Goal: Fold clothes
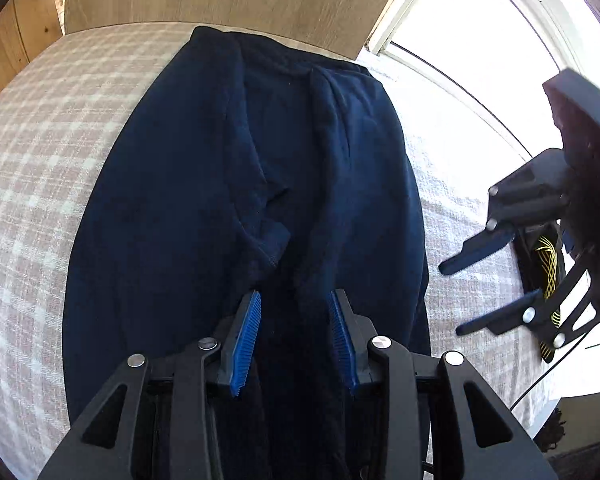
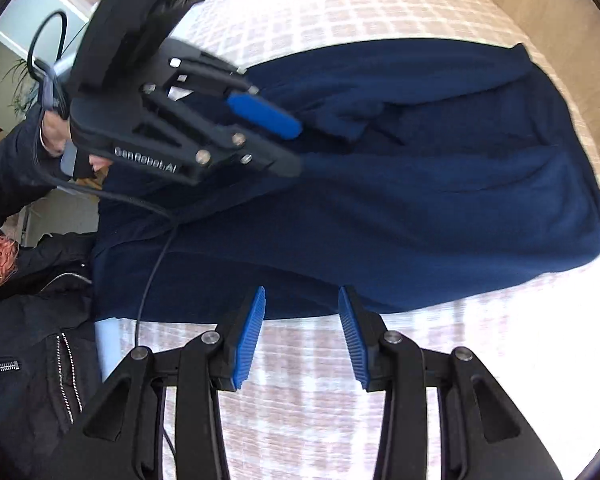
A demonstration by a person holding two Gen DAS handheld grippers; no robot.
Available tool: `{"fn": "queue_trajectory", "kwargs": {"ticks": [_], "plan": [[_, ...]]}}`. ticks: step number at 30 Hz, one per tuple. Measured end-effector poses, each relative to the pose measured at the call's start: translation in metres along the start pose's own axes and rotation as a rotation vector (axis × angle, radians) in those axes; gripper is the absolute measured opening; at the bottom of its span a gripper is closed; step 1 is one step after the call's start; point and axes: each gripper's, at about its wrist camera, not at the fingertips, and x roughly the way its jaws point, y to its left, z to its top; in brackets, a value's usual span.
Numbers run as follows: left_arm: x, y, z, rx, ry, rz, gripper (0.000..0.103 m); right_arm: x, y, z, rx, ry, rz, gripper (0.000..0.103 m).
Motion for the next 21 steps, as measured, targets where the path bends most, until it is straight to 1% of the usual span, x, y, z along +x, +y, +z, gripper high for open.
{"fn": "queue_trajectory", "kwargs": {"ticks": [2,4,5,6,7,8,9,11,13,15,16,17,18,19,21], "plan": [[-0.019,-0.003,-0.002,0.017,-0.031,0.001,0.033,0.014,0.025,0.003,-0.019,0.031,-0.018,0.038],[-0.036,-0.005,-0.008,0.044,-0.040,0.004,0.033,0.018,0.040,-0.004,-0.021,0.031,-0.035,0.037],[-0.043,-0.006,-0.012,0.054,-0.035,-0.007,0.033,0.017,0.046,-0.009,-0.022,0.045,-0.056,0.033],[-0.045,-0.008,-0.018,0.069,-0.021,-0.033,0.035,0.017,0.052,-0.015,-0.027,0.082,-0.086,0.029],[-0.045,-0.012,-0.025,0.086,-0.005,-0.063,0.036,0.016,0.059,-0.021,-0.038,0.110,-0.124,0.020],[-0.046,-0.016,-0.032,0.103,0.011,-0.094,0.036,0.013,0.065,-0.025,-0.029,0.120,-0.131,0.008],[-0.046,-0.019,-0.038,0.120,0.027,-0.124,0.036,0.011,0.071,-0.028,-0.016,0.128,-0.131,0.005],[-0.035,-0.030,-0.049,0.161,0.066,-0.179,0.036,0.000,0.086,-0.029,0.028,0.059,-0.108,0.005],[-0.018,-0.037,-0.058,0.184,0.114,-0.205,0.036,-0.007,0.106,-0.031,0.052,-0.007,-0.084,0.004],[-0.002,-0.034,-0.063,0.173,0.156,-0.218,0.036,-0.004,0.120,-0.033,0.088,-0.029,-0.102,0.004],[0.005,-0.031,-0.064,0.167,0.175,-0.198,0.036,0.000,0.123,-0.034,0.109,-0.036,-0.104,0.004],[0.008,-0.029,-0.065,0.179,0.175,-0.165,0.033,0.005,0.125,-0.035,0.135,-0.039,-0.101,0.004],[0.004,-0.026,-0.066,0.192,0.170,-0.117,0.023,0.013,0.127,-0.036,0.157,-0.026,-0.097,0.004],[-0.001,-0.023,-0.066,0.203,0.167,-0.065,0.025,0.015,0.131,-0.040,0.165,-0.016,-0.103,0.002],[-0.014,-0.016,-0.068,0.227,0.155,0.052,0.028,0.015,0.137,-0.048,0.178,0.002,-0.119,0.001]]}}
